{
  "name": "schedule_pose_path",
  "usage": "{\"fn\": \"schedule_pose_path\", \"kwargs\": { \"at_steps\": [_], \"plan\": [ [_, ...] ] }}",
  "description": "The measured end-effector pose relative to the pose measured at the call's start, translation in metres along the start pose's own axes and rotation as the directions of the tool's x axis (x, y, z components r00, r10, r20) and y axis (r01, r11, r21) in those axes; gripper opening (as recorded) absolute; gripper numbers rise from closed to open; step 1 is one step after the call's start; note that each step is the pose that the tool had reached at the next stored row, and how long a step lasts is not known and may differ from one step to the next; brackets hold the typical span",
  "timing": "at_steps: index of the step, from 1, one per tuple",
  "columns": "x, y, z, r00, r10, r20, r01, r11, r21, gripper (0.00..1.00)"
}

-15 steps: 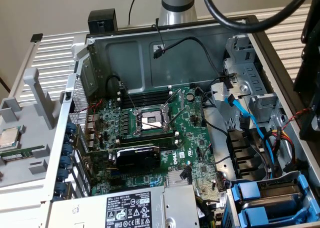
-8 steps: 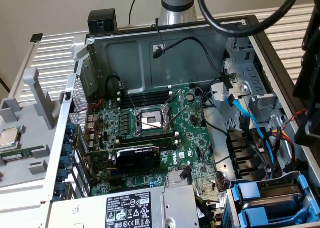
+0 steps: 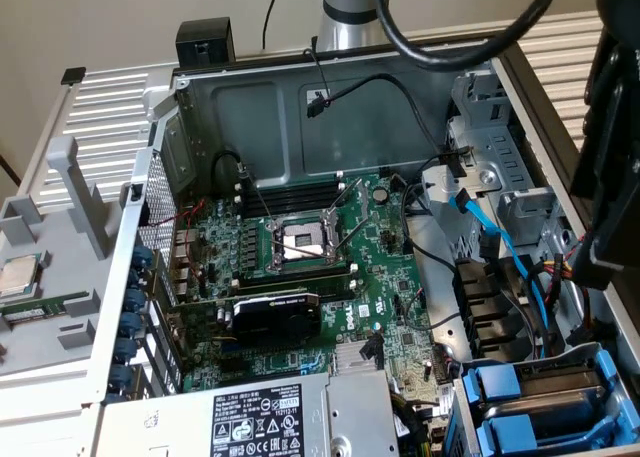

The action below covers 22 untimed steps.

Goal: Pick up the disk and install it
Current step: 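Insert the first disk wire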

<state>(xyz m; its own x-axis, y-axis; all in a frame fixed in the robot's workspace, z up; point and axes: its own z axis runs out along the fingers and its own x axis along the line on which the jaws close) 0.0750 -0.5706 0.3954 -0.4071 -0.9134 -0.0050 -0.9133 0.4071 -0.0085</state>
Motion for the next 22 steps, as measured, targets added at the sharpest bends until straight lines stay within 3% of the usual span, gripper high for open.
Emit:
{"fn": "schedule_pose_path", "kwargs": {
  "at_steps": [4, 9, 22],
  "plan": [
    [-0.002, 0.0081, 0.0043, 1.0, 0.0, 0.0049, 0.0, 0.9999, 0.0127, 0.71],
    [-0.001, 0.01, 0.0102, 0.9999, 0.0, 0.0104, 0.0, 0.9996, 0.028, 0.71],
    [-0.001, 0.0103, 0.0337, 0.9999, 0.009, 0.0118, -0.009, 0.9995, 0.0312, 0.71]
  ]
}}
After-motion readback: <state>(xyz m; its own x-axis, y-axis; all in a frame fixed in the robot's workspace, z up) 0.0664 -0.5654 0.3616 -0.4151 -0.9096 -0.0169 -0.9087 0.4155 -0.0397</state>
